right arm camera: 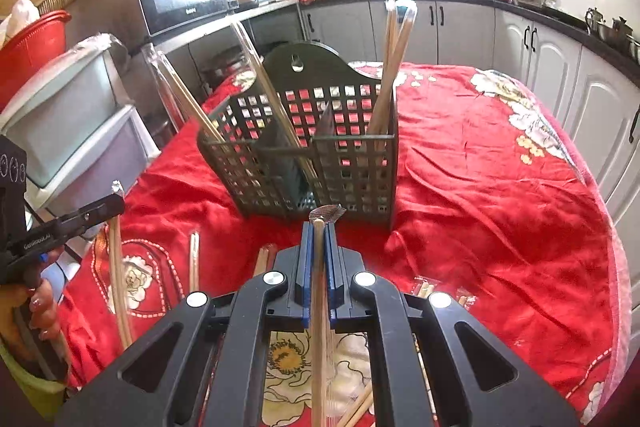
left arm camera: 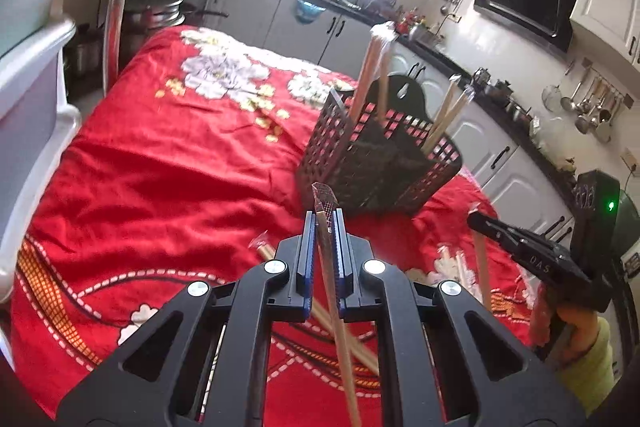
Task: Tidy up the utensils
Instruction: 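Lift the left tool's chopstick over the caddy while the right tool carries its own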
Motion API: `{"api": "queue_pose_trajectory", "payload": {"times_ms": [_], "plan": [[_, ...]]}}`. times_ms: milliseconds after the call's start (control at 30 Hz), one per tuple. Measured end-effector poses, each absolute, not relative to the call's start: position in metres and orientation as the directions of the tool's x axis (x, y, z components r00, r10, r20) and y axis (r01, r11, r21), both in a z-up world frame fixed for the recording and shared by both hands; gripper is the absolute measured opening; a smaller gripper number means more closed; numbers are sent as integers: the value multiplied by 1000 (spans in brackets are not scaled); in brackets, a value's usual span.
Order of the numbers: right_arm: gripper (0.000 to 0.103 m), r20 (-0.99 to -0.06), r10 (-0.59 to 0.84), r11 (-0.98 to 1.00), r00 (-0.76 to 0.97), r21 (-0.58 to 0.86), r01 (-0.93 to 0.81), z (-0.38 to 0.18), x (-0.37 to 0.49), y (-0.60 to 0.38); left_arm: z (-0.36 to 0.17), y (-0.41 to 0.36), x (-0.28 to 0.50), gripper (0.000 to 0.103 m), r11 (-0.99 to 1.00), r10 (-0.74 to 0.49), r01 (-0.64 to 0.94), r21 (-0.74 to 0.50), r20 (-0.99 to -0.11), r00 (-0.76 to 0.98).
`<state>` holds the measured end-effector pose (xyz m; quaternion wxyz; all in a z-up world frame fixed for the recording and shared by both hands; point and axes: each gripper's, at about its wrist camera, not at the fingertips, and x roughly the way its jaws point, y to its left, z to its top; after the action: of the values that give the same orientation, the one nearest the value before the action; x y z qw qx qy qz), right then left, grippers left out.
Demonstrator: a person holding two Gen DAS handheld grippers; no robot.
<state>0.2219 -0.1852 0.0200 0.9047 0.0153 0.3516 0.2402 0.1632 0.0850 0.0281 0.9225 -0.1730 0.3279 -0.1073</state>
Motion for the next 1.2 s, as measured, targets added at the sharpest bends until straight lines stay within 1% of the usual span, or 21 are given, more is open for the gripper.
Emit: {"api": "queue_pose_trajectory", "payload": {"times_ms": [233,433,733,1067,1200], "plan": [[6,-584,465,877,665,198,-438,38,211,-190,53,76,162,4,916,-328,130,-379,-524,786],[6,-525,493,865,694,205,-458,59,202,-195,77,62,162,4,916,-345,175,-360,-487,802],[6,-382,562,827,733,257,-500,91,193,-208,106,44,170,4,910,-370,228,-345,-435,821],[6,-269,555,828,787,267,-493,118,207,-214,130,28,188,4,902,-400,278,-331,-395,827],[6,-223,531,841,818,257,-476,127,216,-210,139,25,198,4,898,-409,293,-330,-378,831]]}}
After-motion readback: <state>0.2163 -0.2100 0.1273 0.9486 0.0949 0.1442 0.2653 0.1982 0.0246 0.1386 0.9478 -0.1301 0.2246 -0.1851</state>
